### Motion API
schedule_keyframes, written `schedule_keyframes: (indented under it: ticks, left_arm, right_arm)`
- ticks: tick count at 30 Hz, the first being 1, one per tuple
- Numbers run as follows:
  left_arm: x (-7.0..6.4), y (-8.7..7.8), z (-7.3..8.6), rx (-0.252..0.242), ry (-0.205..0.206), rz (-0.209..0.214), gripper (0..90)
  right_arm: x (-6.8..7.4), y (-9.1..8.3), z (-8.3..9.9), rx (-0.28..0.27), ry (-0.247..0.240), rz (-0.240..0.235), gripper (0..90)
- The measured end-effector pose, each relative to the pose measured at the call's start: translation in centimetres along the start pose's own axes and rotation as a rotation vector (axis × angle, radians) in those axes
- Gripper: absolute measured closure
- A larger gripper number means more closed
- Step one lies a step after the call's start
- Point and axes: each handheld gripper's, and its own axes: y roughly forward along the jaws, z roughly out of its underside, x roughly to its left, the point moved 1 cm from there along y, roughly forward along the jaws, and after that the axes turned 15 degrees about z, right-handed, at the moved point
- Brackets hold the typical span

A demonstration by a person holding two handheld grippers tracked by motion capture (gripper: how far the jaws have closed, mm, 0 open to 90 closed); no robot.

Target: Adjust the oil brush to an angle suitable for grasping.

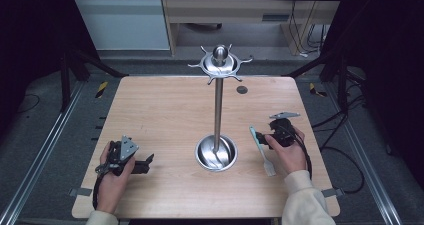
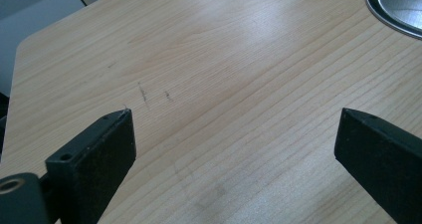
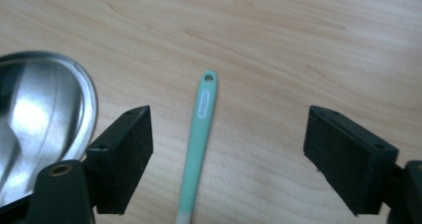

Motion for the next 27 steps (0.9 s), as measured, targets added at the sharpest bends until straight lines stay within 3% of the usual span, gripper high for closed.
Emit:
schedule_keyframes:
  ticks: [5, 8, 9, 11, 12, 15, 22, 27]
  left_arm:
    - [0.1, 0.0, 0.1, -0.005, -0.006, -0.008, 2.4]
    - [0.1, -0.1, 0.1, 0.0, -0.003, -0.008, 2.4]
    - [0.1, -0.2, 0.1, 0.0, -0.004, -0.008, 2.4]
    - [0.1, -0.1, 0.1, -0.001, -0.004, -0.008, 2.4]
    - [0.2, -0.1, 0.1, -0.001, -0.006, -0.007, 2.4]
    - [0.1, 0.0, 0.1, -0.006, -0.007, -0.006, 2.4]
    - [0.0, 0.0, 0.0, 0.001, 0.003, -0.004, 2.4]
    - [0.0, 0.0, 0.0, -0.001, -0.001, -0.003, 2.4]
  right_arm:
    - [1.0, 0.4, -1.7, -0.018, -0.02, -0.015, 28.6]
    - [2.0, 1.3, -2.9, -0.008, -0.06, -0.016, 34.0]
    - [2.6, 2.0, -3.4, -0.012, -0.057, -0.028, 42.1]
    - [2.8, 2.2, -3.4, -0.016, -0.054, -0.039, 44.6]
    - [3.8, 2.4, -3.4, -0.027, -0.071, -0.065, 53.0]
    - [4.7, 2.1, -3.3, -0.037, -0.131, -0.063, 59.9]
    - [5.3, 2.3, -2.8, -0.028, -0.18, -0.09, 76.6]
    - [5.4, 2.8, -2.5, -0.002, -0.192, -0.082, 83.4]
